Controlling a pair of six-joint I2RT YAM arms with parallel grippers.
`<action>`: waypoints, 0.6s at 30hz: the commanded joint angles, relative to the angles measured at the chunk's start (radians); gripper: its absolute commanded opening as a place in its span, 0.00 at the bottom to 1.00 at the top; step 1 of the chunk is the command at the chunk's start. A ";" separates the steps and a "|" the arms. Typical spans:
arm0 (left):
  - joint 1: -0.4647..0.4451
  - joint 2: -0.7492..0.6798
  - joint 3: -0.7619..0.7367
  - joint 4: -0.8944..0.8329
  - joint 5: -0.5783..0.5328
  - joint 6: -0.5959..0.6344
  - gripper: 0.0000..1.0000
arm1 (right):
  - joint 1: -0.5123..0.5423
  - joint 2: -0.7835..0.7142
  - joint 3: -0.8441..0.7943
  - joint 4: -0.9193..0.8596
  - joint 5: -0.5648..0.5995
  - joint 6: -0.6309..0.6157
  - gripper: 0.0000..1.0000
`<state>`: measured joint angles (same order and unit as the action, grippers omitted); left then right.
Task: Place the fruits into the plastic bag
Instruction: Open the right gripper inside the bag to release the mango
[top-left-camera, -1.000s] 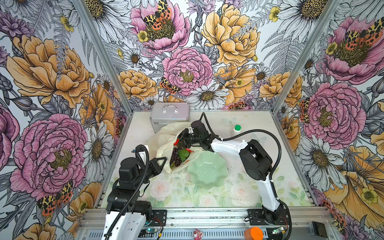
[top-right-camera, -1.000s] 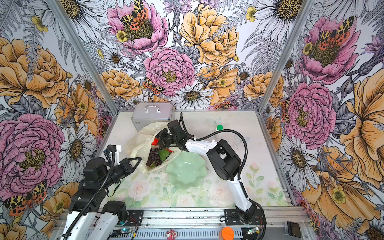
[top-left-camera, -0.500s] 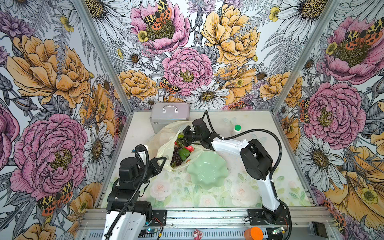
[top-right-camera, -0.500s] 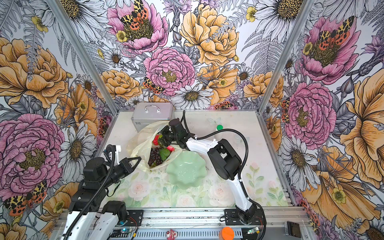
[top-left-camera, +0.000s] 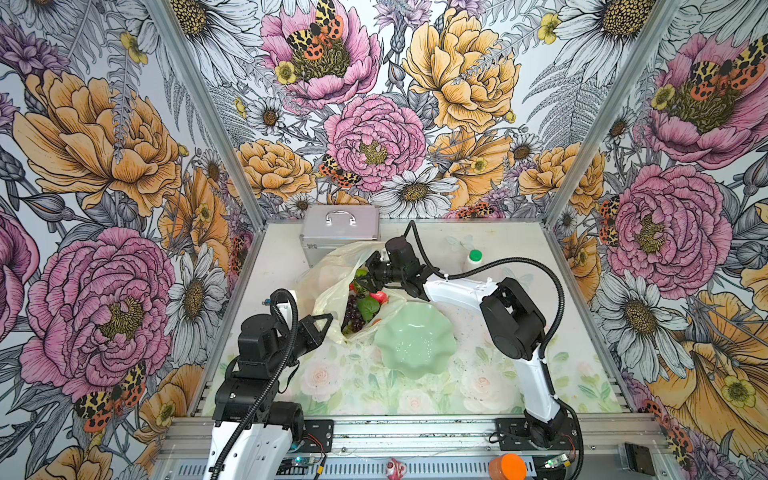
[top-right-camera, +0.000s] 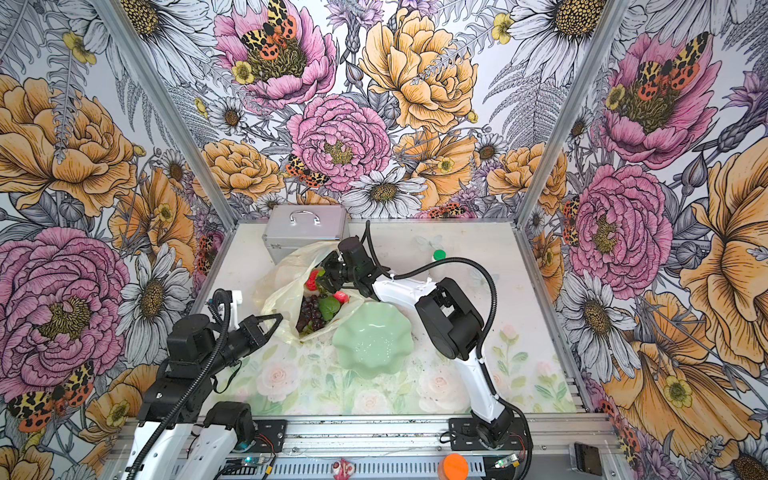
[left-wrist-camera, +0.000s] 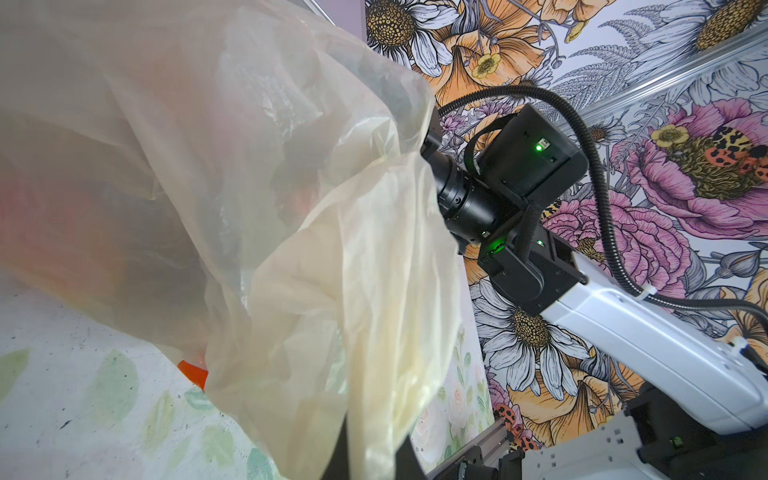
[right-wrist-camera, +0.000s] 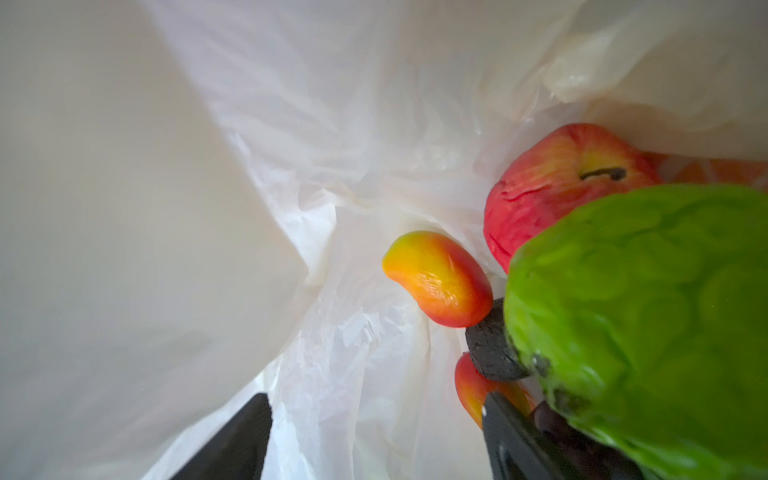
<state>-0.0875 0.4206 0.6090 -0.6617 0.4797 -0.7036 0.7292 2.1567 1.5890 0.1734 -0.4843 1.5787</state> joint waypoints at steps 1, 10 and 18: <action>0.008 -0.005 -0.005 0.010 -0.010 0.009 0.00 | -0.010 -0.041 0.023 -0.088 -0.099 -0.060 0.81; 0.008 -0.004 -0.006 0.010 -0.010 0.008 0.00 | -0.010 -0.116 0.028 -0.329 -0.298 -0.221 0.80; 0.005 -0.006 -0.005 0.010 -0.008 0.007 0.00 | -0.016 -0.213 0.059 -0.671 -0.250 -0.535 0.80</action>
<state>-0.0875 0.4206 0.6090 -0.6617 0.4797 -0.7036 0.7246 2.0186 1.6123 -0.3275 -0.7563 1.2144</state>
